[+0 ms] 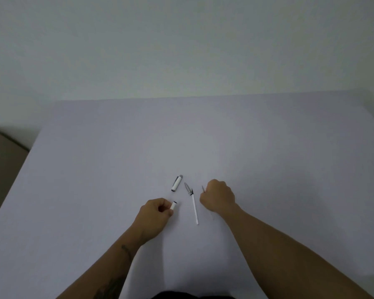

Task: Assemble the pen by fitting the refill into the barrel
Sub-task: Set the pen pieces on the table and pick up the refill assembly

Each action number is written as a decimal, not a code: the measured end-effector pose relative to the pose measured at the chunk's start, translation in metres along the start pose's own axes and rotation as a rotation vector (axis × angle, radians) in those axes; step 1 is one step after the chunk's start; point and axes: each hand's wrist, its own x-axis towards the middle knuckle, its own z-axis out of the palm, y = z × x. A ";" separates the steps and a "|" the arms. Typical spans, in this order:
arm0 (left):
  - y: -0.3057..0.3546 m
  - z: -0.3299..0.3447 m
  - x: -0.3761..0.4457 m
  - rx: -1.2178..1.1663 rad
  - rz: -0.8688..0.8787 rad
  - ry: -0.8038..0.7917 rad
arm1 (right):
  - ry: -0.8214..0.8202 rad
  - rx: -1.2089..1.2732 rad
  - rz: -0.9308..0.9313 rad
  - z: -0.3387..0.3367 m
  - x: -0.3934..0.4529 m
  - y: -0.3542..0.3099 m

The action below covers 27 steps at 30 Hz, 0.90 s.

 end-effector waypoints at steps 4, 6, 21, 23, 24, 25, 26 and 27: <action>-0.002 -0.003 -0.003 -0.007 -0.013 0.004 | 0.026 -0.001 -0.002 0.001 -0.002 -0.001; -0.003 -0.005 -0.003 -0.019 -0.012 0.011 | 0.059 0.005 -0.022 0.000 -0.005 -0.001; 0.000 -0.016 0.000 -0.023 0.010 0.045 | 0.035 -0.125 -0.075 0.028 -0.027 -0.019; -0.001 -0.017 0.000 -0.014 0.011 0.031 | 0.017 -0.114 -0.056 0.027 -0.028 -0.022; -0.001 -0.017 0.000 -0.013 0.012 0.027 | 0.008 -0.106 -0.050 0.027 -0.028 -0.022; 0.000 -0.017 0.000 -0.015 0.014 0.024 | -0.003 -0.099 -0.047 0.026 -0.029 -0.024; 0.000 -0.017 0.000 -0.018 0.017 0.024 | -0.013 -0.096 -0.049 0.026 -0.029 -0.024; 0.001 -0.017 0.001 -0.020 0.021 0.023 | -0.020 -0.091 -0.049 0.026 -0.029 -0.023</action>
